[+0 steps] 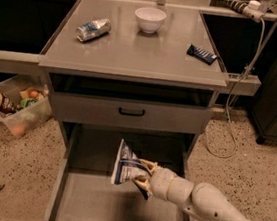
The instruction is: Place blue chip bag into middle drawer
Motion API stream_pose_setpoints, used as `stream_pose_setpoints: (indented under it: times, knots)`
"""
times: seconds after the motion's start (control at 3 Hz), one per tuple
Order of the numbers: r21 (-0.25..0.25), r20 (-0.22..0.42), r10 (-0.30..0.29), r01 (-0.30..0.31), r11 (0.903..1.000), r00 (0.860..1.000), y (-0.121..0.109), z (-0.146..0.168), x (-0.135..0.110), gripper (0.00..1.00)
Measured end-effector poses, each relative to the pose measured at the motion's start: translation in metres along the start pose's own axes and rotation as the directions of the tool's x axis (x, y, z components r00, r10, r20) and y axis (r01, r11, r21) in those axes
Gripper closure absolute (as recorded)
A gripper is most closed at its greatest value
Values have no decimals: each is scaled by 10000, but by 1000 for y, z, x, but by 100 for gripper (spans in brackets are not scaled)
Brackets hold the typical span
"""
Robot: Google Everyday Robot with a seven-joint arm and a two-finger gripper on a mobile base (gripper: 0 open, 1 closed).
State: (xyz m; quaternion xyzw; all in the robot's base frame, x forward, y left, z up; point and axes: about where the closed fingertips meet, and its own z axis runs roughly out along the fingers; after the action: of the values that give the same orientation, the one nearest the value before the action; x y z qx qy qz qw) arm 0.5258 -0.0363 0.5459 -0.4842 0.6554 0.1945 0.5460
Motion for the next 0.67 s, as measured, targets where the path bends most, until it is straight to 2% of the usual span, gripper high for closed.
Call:
stream_pose_setpoints:
  times: [0.33,0.67]
  knots:
    - [-469,236,1633,-1621,9857,9863,47,22,77,97]
    - [-469,236,1633,-1621,9857,9863,47,22,77,100]
